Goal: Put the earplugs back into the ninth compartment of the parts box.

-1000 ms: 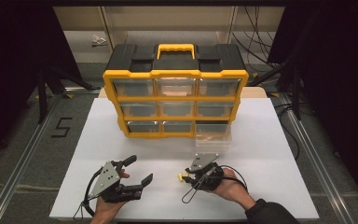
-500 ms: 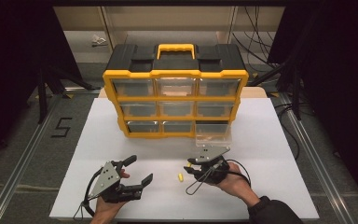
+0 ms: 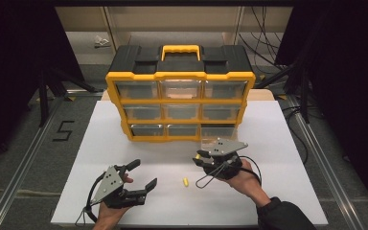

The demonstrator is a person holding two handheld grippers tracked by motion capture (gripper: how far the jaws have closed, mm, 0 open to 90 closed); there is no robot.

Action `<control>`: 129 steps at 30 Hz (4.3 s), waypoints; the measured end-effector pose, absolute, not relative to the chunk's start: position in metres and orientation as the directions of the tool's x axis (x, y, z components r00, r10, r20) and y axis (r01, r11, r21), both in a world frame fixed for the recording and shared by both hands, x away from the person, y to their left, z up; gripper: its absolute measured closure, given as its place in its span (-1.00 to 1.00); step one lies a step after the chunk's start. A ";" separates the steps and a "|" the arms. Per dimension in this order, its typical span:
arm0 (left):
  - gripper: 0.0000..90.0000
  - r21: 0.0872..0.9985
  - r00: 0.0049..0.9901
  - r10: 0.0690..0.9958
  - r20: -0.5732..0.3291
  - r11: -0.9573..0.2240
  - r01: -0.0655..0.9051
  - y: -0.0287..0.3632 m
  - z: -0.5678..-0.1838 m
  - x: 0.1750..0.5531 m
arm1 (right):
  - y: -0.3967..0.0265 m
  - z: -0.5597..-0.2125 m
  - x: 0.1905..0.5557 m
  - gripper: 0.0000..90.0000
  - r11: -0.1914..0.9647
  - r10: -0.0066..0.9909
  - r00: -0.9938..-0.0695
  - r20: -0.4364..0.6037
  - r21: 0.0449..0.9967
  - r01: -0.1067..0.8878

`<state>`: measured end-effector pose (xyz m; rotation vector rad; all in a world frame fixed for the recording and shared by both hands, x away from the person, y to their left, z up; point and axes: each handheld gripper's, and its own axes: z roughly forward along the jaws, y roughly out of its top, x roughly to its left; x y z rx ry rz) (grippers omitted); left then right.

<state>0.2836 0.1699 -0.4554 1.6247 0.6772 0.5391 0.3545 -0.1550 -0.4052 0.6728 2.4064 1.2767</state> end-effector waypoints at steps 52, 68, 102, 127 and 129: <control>-0.61 0.988 0.720 0.693 -0.026 -0.093 0.125 0.170 -0.455 0.283 | -0.229 -0.402 0.402 0.35 0.289 0.807 -0.590 0.014 0.862 0.416; -0.61 0.988 0.719 0.694 -0.022 -0.093 0.120 0.170 -0.455 0.283 | -0.207 -0.387 0.385 -0.24 0.293 0.773 -0.634 -0.013 0.894 0.340; -0.61 0.990 0.718 0.695 -0.021 -0.088 0.114 0.171 -0.454 0.283 | -0.127 -0.404 0.345 -0.59 0.422 0.592 -0.805 -0.025 0.861 0.284; -0.62 0.990 0.719 0.695 -0.030 -0.081 0.119 0.172 -0.454 0.283 | -0.107 -0.458 0.349 -0.37 0.564 0.567 -0.824 -0.017 0.736 0.373; -0.62 0.990 0.719 0.695 -0.028 -0.081 0.117 0.172 -0.454 0.283 | -0.106 -0.462 0.350 -0.32 0.571 0.567 -0.824 -0.014 0.727 0.381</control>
